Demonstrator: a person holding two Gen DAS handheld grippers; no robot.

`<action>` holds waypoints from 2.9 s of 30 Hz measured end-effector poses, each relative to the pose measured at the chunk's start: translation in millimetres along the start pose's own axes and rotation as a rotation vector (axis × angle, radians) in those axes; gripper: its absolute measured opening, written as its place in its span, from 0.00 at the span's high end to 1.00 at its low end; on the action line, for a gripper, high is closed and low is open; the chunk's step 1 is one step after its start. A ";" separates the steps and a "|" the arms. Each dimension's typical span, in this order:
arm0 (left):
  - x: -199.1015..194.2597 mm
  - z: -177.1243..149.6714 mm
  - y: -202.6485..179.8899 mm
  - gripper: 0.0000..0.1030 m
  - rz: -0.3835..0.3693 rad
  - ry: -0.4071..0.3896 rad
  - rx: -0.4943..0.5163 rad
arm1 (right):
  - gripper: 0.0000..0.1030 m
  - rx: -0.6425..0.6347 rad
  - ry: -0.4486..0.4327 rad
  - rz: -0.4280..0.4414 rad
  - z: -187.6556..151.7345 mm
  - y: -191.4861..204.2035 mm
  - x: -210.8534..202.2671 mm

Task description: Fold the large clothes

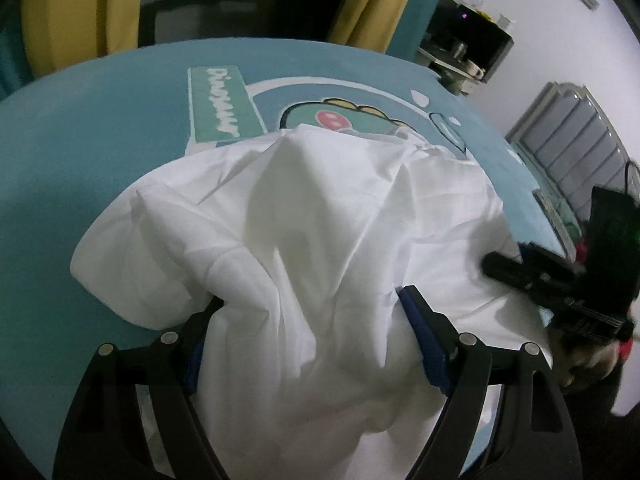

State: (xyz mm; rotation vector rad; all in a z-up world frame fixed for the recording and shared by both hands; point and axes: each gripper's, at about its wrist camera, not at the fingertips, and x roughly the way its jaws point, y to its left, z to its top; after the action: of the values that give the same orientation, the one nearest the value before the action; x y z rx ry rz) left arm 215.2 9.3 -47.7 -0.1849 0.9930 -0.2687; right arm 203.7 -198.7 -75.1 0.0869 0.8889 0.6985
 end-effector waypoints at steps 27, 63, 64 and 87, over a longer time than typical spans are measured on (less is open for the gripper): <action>-7.0 -9.5 -25.1 0.76 -0.134 -0.136 0.033 | 0.75 0.034 -0.018 -0.017 2.4 12.2 13.5; -145.0 -35.6 67.4 0.80 -0.036 -0.454 -0.010 | 0.81 -0.321 -0.190 0.061 68.1 186.0 0.2; -149.3 -37.9 74.2 0.80 -0.023 -0.457 -0.014 | 0.81 -0.330 -0.187 0.070 69.1 193.7 5.1; -154.0 -32.8 226.6 0.77 0.197 -0.300 -0.124 | 0.76 -0.198 -0.046 0.207 76.0 261.4 169.6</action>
State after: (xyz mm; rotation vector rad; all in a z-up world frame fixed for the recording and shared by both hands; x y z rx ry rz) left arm 139.3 271.0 -4.4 -0.2313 0.7238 0.0023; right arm 195.3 121.0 -51.2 0.0178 0.7692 0.9715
